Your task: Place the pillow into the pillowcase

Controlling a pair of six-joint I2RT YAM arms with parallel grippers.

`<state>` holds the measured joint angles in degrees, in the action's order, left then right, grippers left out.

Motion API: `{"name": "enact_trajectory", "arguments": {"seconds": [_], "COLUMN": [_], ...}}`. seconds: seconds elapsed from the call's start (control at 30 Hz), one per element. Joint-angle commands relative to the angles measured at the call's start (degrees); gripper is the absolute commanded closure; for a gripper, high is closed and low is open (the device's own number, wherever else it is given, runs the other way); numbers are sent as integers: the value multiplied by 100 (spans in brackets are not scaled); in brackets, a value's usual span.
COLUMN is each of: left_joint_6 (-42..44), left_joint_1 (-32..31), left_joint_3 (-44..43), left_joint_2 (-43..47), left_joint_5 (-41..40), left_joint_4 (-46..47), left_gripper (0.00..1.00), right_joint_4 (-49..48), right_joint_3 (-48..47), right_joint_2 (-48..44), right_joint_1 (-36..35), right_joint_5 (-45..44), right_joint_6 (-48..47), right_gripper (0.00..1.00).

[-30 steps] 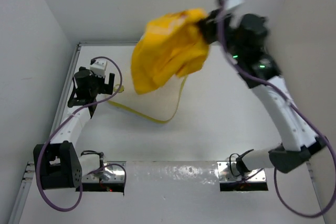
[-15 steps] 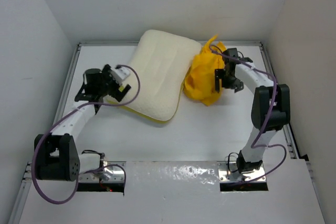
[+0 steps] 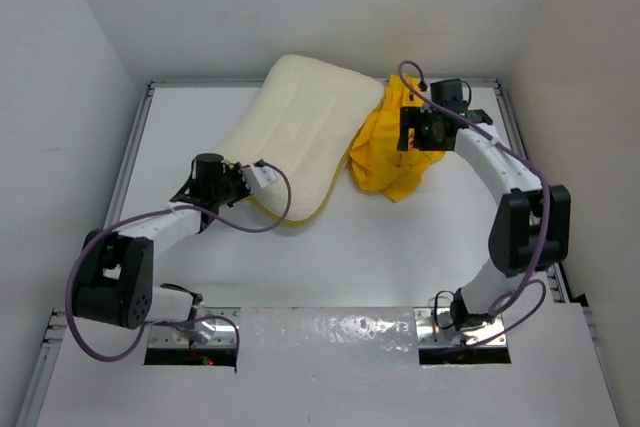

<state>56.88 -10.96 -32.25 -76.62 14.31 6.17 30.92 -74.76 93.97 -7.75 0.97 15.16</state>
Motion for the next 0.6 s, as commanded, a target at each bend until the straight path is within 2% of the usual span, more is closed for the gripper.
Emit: {"name": "enact_trajectory", "arguments": {"seconds": [0.0, 0.03, 0.1, 0.13, 0.2, 0.23, 0.27, 0.3, 0.33, 0.37, 0.4, 0.43, 0.47, 0.53, 0.57], "left_joint_6": [-616, -695, -443, 185, 472, 299, 97, -183, -743, -1036, -1596, -1801, -1917, -2128, -2207], "left_joint_1": [803, 1546, 2095, 2368, 2476, 2493, 2494, 2494, 2485, 2493, 2494, 2494, 2485, 2432, 2336], "left_joint_3": [-325, -526, -493, -301, -212, -229, -290, -378, -674, -851, -1062, -1456, -1616, -1907, -1977], "left_joint_2": [-2, 15, 164, 278, 472, 499, 568, 587, 613, 657, 674, 709, 736, 771, 754], "left_joint_5": [-535, -464, -603, -691, -920, -947, -886, -790, -667, -300, -53, 193, 857, 1798, 1917], "left_joint_4": [192, 87, 129, 182, 235, 235, 157, 86, -45, -386, -554, -765, -1045, -1022, -978], "left_gripper": [100, 100, 100, 100, 100, 97, 81, 28, 7, 0, 0, 0, 0, 0, 0], "right_joint_4": [-429, -472, -586, -648, -885, -964, -1026, -948, -825, -667, -701, -753, -893, -929, -947], "right_joint_3": [-493, -635, -951, -1022, -1119, -1146, -1181, -1372, -1505, -1611, -1612, -1577, -1498, -1559, -1629], "right_joint_2": [682, 997, 1254, 1377, 1728, 1851, 2105, 2212, 2283, 2301, 2127, 1977, 1628, 1248, 1046], "right_joint_1": [-288, -350, -630, -745, -1025, -1053, -1053, -1053, -1045, -1045, -1053, -1062, -1071, -1071, -1071], "right_joint_5": [482, 561, 562, 518, 369, 351, 386, 386, 412, 569, 605, 597, 588, 640, 789], "right_joint_6": [224, 242, 233, 94, -39, -31, 57, 144, 119, 67, 40, 5, -30, -101, -109], "right_gripper": [21, 22, 23, 23, 23, 23, 28, 37, 52, 83, 94, 100, 100, 100, 100]}}
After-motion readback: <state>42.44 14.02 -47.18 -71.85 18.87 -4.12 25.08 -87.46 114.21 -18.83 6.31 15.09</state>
